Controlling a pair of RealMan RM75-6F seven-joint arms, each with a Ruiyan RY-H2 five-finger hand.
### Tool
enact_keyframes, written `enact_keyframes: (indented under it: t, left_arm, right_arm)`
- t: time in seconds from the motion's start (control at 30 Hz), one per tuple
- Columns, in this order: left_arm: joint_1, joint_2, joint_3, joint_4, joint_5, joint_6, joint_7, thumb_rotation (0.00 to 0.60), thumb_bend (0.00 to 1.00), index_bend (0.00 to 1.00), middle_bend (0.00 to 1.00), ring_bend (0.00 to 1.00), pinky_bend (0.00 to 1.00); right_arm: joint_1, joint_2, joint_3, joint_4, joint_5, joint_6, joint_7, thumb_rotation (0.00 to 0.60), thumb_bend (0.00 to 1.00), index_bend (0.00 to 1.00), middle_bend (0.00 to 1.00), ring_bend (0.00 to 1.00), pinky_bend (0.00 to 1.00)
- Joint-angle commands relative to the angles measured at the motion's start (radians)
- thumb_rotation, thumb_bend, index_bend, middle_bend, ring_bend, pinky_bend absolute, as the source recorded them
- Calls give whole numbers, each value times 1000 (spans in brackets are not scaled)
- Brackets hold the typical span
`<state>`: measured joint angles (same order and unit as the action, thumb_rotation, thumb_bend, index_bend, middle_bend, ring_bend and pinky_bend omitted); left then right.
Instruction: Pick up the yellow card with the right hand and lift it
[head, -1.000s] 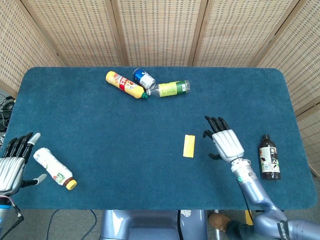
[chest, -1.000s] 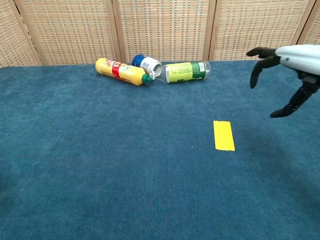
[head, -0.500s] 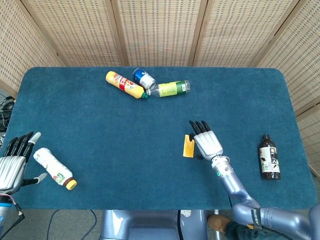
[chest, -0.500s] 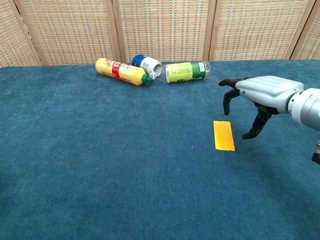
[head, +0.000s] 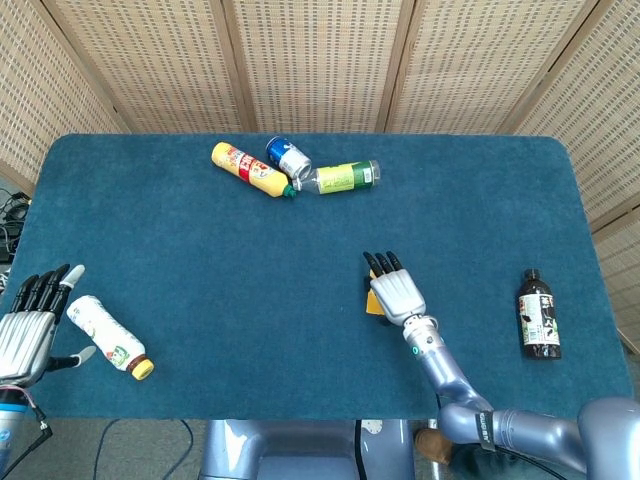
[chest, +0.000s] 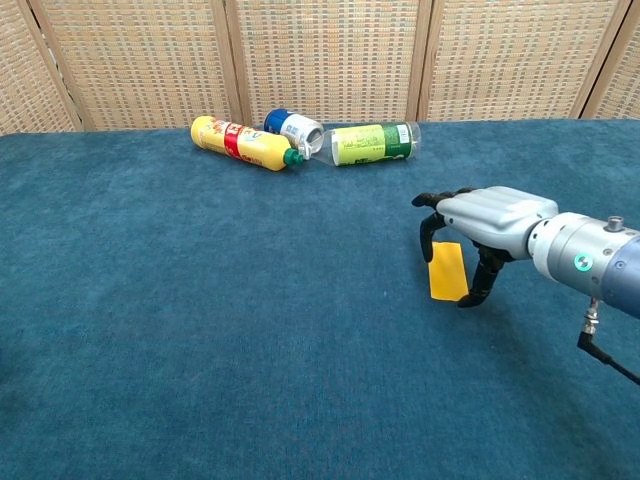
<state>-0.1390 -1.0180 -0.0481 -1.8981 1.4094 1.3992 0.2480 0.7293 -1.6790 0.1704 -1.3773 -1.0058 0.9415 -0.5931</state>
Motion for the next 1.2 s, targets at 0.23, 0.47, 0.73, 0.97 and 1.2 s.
enact_keyframes:
  t: [0.23, 0.47, 0.73, 0.97, 1.2]
  left_arm:
    - [-6, -4, -2, 0, -11, -7, 9, 600, 0, 0, 0, 0, 0]
    - [-7, -3, -2, 0, -12, -5, 6, 600, 0, 0, 0, 0, 0]
    - [-7, -2, 2, -1, -6, -2, 3, 600, 0, 0, 0, 0, 0]
    - [-6, -3, 5, -2, -2, 1, 4, 600, 0, 0, 0, 0, 0]
    - [-5, -1, 8, -5, 5, 5, 2, 600, 0, 0, 0, 0, 0]
  right_arm:
    - [19, -20, 4, 21, 21, 1, -16, 600, 249, 440, 0, 0, 0]
    - [29, -39, -2, 54, 42, -5, -25, 600, 249, 440, 0, 0, 0]
    - [34, -51, -3, 91, 36, 14, -30, 600, 312, 445, 0, 0, 0]
    - [24, -38, 1, 100, -19, 80, -21, 600, 468, 446, 0, 0, 0]
    - [-9, 15, 3, 13, -73, 131, 38, 600, 477, 434, 0, 0, 0]
